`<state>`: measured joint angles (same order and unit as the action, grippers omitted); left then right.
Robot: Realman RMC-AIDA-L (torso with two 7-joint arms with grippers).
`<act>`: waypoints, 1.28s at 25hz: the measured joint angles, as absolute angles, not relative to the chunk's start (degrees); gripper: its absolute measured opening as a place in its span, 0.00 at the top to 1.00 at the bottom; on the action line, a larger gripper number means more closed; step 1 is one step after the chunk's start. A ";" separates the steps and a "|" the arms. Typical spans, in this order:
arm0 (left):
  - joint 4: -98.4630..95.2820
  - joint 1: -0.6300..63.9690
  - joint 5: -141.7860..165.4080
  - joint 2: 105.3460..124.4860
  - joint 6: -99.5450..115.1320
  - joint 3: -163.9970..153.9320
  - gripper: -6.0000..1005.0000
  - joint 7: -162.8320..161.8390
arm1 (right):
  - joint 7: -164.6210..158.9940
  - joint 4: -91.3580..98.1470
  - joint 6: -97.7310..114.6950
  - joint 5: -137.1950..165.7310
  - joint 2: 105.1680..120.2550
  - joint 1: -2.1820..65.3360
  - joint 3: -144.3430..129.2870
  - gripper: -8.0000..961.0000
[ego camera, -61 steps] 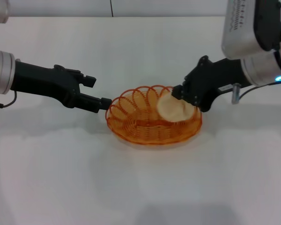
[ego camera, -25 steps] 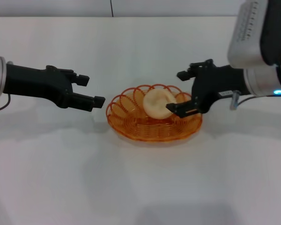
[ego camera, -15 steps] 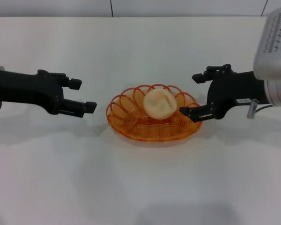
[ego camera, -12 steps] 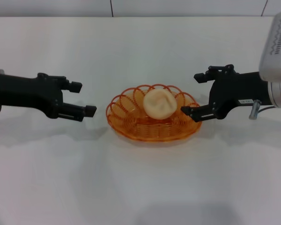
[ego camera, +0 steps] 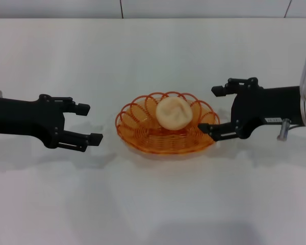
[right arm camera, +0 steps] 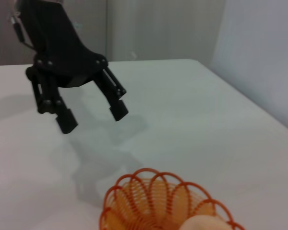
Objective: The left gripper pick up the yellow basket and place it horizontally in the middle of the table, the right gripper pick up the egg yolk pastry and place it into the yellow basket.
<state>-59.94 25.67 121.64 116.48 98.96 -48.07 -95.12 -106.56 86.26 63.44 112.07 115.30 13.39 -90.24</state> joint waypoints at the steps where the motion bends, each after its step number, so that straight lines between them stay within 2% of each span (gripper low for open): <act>1: -59.94 25.53 121.63 116.47 98.96 -48.07 0.13 -94.93 | -106.55 86.25 63.99 112.05 115.30 13.34 -90.21 0.11; 32: -59.96 26.08 121.46 116.26 100.68 -46.82 0.13 -93.29 | -102.38 84.63 66.57 109.26 115.31 13.80 -89.51 0.11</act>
